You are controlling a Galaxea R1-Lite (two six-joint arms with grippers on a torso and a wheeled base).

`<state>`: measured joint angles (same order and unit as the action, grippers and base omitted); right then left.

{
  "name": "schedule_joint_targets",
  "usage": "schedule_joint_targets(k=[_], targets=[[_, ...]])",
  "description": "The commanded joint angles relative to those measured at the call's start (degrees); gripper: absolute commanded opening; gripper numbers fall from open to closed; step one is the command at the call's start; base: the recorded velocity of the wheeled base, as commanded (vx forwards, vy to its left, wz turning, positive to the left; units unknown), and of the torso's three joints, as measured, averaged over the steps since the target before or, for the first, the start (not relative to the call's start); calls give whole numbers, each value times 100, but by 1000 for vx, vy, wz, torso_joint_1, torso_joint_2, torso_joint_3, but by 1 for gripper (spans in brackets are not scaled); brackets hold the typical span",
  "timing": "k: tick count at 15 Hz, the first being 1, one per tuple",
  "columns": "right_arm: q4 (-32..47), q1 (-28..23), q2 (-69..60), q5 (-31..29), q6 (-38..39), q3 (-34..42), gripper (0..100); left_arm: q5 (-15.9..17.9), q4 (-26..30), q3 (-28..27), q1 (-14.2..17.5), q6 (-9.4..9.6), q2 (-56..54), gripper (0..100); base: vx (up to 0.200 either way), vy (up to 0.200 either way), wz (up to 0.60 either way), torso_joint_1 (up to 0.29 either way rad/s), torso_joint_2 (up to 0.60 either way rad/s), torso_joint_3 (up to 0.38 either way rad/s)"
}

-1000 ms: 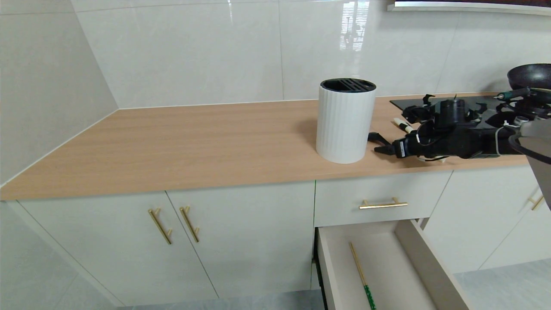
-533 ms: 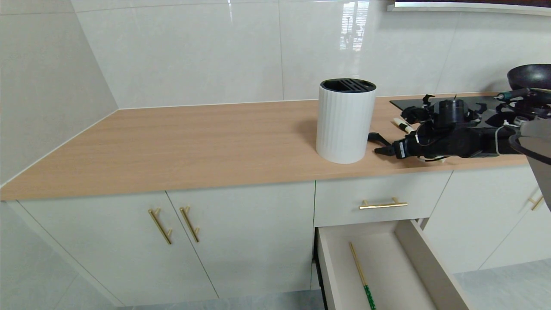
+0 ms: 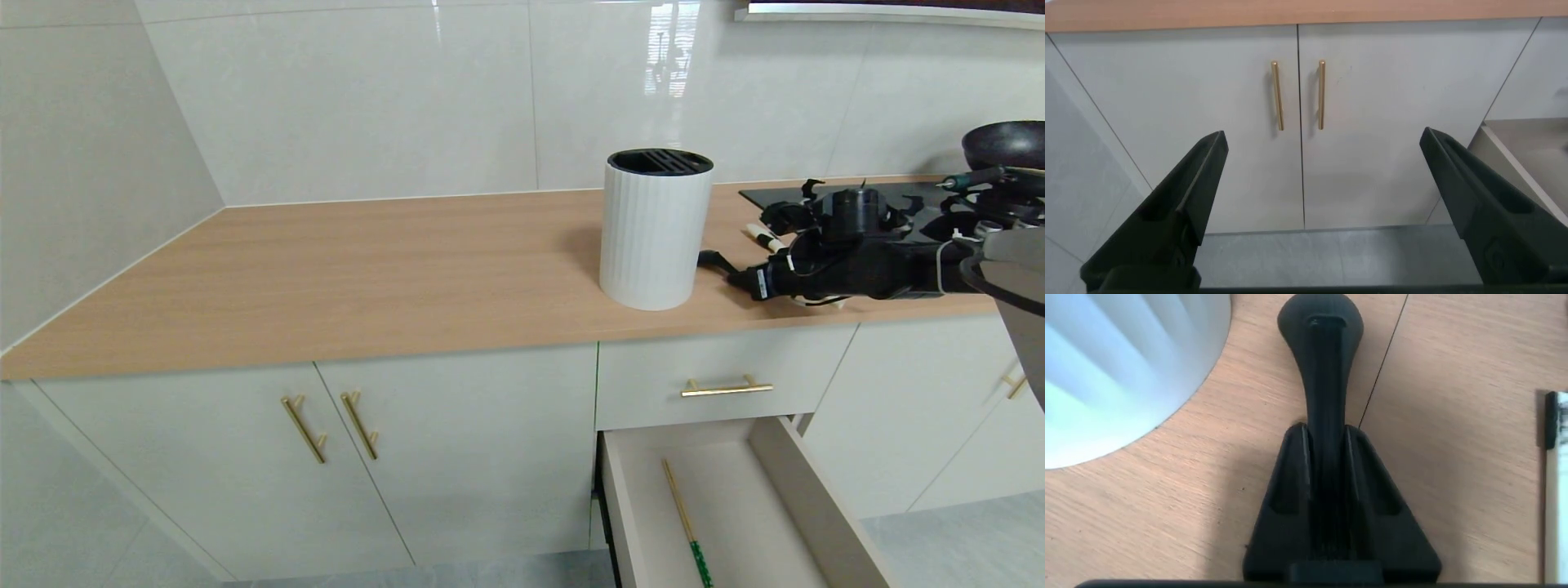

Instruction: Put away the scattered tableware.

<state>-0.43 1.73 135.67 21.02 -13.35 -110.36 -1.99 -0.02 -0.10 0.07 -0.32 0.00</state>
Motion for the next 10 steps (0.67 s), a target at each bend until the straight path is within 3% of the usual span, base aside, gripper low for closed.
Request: schedule_joint_targets(k=[1, 6, 8, 10], targets=[[8, 3, 39, -1, -1, -29, 0, -3, -6, 1, 1, -3, 0, 100, 0, 0, 0, 0, 0, 0], [245, -15, -392, -906, 96, -64, 0, -3, 2, 1, 1, -3, 9, 100, 0, 0, 0, 0, 0, 0], [526, -6, -726, -968, 412, -56, 0, -3, 2, 1, 1, -3, 0, 100, 0, 0, 0, 0, 0, 0], [1053, 29, -1306, -1407, 1062, -12, 0, 5, 2, 1, 1, -3, 0, 100, 0, 0, 0, 0, 0, 0]])
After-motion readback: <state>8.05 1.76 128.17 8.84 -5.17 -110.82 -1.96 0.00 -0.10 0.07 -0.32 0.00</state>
